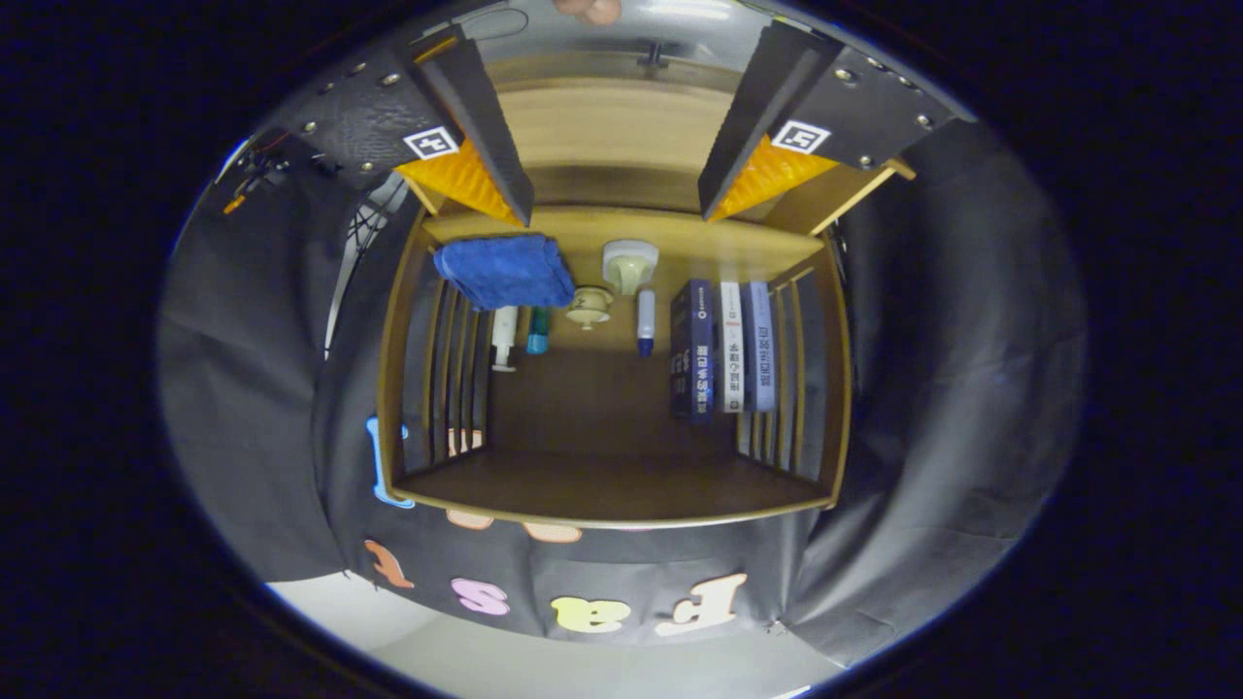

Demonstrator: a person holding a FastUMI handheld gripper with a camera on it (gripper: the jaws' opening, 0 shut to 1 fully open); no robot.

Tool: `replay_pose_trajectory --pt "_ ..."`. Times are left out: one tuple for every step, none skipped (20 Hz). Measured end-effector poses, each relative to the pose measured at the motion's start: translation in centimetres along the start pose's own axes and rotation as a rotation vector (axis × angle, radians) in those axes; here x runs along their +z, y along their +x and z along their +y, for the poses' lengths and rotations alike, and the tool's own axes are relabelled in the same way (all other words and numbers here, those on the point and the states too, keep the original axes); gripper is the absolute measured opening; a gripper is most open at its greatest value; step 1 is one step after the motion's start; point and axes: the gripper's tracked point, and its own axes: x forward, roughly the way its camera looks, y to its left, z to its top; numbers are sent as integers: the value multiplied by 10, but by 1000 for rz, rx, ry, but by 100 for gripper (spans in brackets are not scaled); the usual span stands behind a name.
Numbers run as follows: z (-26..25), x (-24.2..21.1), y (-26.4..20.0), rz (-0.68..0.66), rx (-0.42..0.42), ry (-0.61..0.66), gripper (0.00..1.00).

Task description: Pull open the drawer, take out the items inside it, and place them on the countertop above the cabinet.

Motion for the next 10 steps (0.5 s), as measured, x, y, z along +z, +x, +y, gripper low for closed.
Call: replay_pose_trajectory --pt "3 -5 -11 -2 9 9 100" --pt "5 -12 -19 -4 19 11 100" --pt "5 -21 -27 5 17 15 100" --pt "5 -28 -32 10 21 14 100" --pt "8 -35 -35 24 30 16 100" --pt "11 -46 -37 36 40 15 100" --pt "11 -55 -39 45 42 16 100" --pt "12 -65 -39 57 44 14 100" --pt "12 -74 -41 67 45 18 100" --pt "15 -83 -43 73 52 26 100"
